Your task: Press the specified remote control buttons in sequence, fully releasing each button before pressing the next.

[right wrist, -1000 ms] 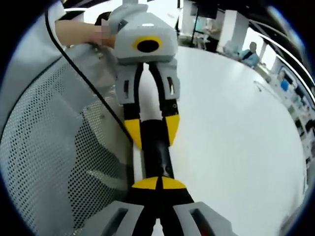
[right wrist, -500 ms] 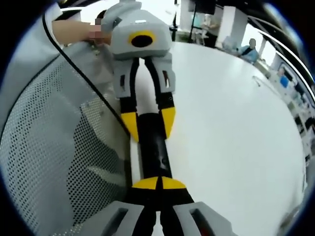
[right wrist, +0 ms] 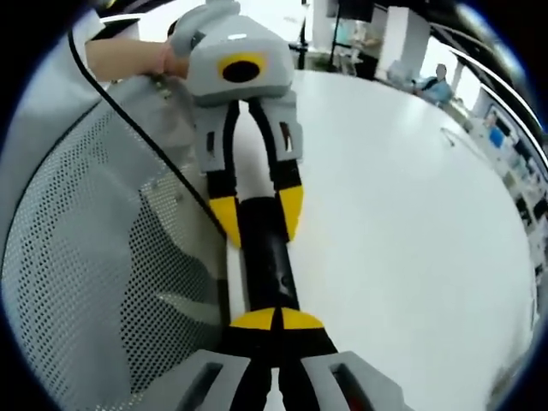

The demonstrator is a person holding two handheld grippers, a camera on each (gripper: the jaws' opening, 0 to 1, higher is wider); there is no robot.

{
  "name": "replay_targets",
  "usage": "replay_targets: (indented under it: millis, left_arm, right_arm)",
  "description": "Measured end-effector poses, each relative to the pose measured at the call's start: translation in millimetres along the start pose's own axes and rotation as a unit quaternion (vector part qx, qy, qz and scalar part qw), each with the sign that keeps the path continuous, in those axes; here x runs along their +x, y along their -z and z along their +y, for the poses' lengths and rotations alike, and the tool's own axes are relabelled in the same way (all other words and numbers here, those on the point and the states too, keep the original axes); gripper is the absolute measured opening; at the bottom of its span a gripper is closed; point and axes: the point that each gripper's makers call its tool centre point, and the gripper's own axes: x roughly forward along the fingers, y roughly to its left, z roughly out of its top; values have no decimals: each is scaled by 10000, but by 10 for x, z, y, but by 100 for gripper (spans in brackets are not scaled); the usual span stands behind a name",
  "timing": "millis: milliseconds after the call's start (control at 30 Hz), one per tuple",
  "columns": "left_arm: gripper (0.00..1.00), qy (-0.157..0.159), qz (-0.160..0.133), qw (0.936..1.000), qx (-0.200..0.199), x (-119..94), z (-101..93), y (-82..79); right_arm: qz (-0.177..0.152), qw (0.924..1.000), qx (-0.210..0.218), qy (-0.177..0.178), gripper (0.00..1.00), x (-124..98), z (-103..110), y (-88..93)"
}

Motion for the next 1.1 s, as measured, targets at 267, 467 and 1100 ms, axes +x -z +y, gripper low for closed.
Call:
replay_targets:
  millis: [267,467,1100]
  left_arm:
    - [25,8,-9,10000,-20,-2,1,0]
    - [25,14,-10,10000,-28,-1,5,4]
    - [25,3,17,10000,-48,3,4,5]
  right_arm:
    - [64,10000,-33,42,0,-15,3,33]
    - [114,9998,161,50,0,-46,-3,69]
    - [330,9973,-414,517,0,-43,-3,91]
